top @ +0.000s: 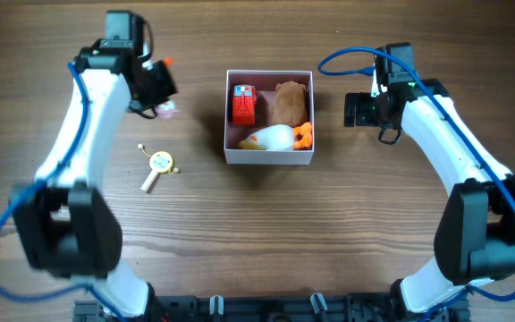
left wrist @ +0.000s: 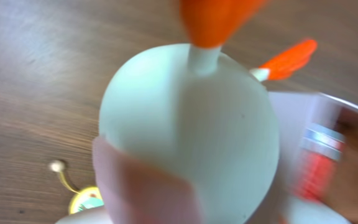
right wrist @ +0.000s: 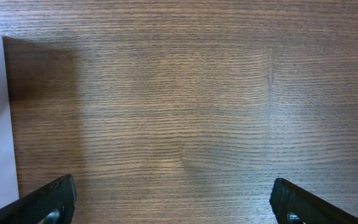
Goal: Pack container
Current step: 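Grasp the pink-and-white figure with the left gripper and lift it, then carry the pink figure into the box with the left gripper and release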
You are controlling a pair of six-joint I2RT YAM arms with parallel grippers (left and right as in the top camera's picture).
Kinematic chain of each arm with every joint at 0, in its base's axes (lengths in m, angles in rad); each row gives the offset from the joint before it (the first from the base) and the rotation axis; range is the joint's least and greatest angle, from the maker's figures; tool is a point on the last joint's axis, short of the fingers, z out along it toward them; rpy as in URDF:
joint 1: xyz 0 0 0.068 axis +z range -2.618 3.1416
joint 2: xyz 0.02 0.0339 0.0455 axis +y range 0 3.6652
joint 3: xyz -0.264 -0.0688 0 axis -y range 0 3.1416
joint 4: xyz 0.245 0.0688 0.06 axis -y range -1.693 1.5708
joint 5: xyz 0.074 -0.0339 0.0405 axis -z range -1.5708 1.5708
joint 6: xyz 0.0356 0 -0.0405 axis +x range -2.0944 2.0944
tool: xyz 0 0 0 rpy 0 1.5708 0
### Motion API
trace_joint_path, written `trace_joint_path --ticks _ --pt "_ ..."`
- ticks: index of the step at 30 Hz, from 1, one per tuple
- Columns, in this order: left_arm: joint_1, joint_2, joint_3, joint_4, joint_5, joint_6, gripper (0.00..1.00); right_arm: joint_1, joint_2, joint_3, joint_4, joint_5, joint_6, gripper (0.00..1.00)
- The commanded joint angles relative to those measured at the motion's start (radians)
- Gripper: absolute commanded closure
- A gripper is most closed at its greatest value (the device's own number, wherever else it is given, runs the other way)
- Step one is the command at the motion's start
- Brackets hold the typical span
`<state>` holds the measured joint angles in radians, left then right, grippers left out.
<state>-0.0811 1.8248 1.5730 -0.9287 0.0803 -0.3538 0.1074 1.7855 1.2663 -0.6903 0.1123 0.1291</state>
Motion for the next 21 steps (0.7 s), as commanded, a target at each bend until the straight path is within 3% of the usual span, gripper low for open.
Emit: trace_joint_path --ticks 1,5,9,21 --pt "-0.163 -0.095 0.005 0.021 0.028 -0.005 0.96 -0.002 -0.009 0.001 0.002 -0.005 -0.01 0.0" --pt "-0.373 -0.07 0.005 0.135 0.004 -0.059 0.96 -0.002 -0.009 0.001 0.002 -0.005 -0.01 0.01" --pt "-0.462 -0.037 0.005 0.179 -0.041 -0.059 0.96 -0.002 -0.009 0.001 0.002 -0.005 -0.01 0.0" --pt "-0.534 0.077 0.004 0.187 -0.15 -0.108 0.96 -0.002 -0.009 0.001 0.002 -0.005 -0.01 0.0"
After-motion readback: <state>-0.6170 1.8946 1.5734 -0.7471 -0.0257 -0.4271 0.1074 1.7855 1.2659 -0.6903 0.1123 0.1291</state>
